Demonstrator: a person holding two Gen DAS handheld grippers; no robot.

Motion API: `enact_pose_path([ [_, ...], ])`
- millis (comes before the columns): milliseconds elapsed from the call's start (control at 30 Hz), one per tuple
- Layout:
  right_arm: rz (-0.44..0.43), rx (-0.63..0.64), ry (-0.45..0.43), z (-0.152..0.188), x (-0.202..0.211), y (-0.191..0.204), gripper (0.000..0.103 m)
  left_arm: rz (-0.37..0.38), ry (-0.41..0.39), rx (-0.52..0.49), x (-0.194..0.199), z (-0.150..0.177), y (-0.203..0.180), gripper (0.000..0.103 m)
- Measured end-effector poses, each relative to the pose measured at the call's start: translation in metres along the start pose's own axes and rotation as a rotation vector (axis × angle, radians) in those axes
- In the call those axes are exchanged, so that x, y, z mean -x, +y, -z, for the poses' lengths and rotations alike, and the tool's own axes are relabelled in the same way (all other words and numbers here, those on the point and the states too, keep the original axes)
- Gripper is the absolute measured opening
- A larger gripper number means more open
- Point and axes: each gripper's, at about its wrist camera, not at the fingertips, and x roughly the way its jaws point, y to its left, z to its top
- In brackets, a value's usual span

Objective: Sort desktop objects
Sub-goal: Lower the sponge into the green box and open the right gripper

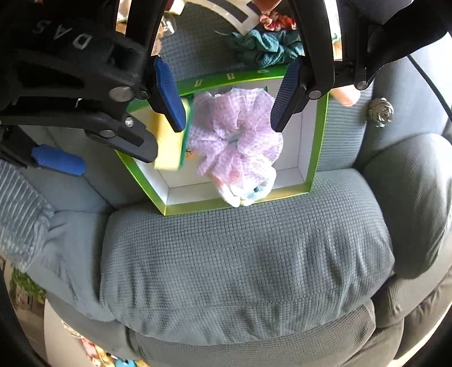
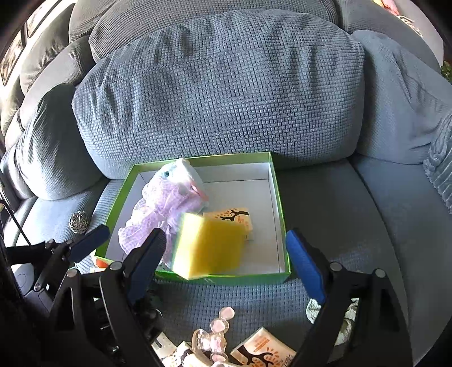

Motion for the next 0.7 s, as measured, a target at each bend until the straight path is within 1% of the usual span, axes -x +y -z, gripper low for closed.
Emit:
enact_pose_path([
  [33,-0.001,0.002,0.003,0.001,0.001,0.001,0.088,0.006,0.005,-0.004,0.000,0.001,0.000,0.063],
  [200,-0.007,0.002,0.023,0.002,0.001,0.005,0.088,-0.013,-0.006,0.027,0.004,0.005,0.007,0.063],
  [333,0.011,0.015,0.027,0.005,0.004,0.009,0.090,-0.073,-0.002,0.036,0.006,0.008,0.012,0.063],
  [400,0.020,0.018,0.022,0.007,0.005,0.010,0.091,-0.103,-0.013,0.041,0.009,0.010,0.013,0.063],
  [467,0.017,0.022,0.024,0.008,0.007,0.011,0.091,-0.099,-0.017,0.031,0.011,0.011,0.014,0.063],
  [567,0.028,0.034,0.022,0.008,0.009,0.014,0.092,-0.120,-0.027,0.036,0.014,0.013,0.017,0.063],
  [700,0.039,0.050,0.022,0.010,0.012,0.021,0.094,-0.110,-0.023,0.058,0.016,0.015,0.024,0.063],
])
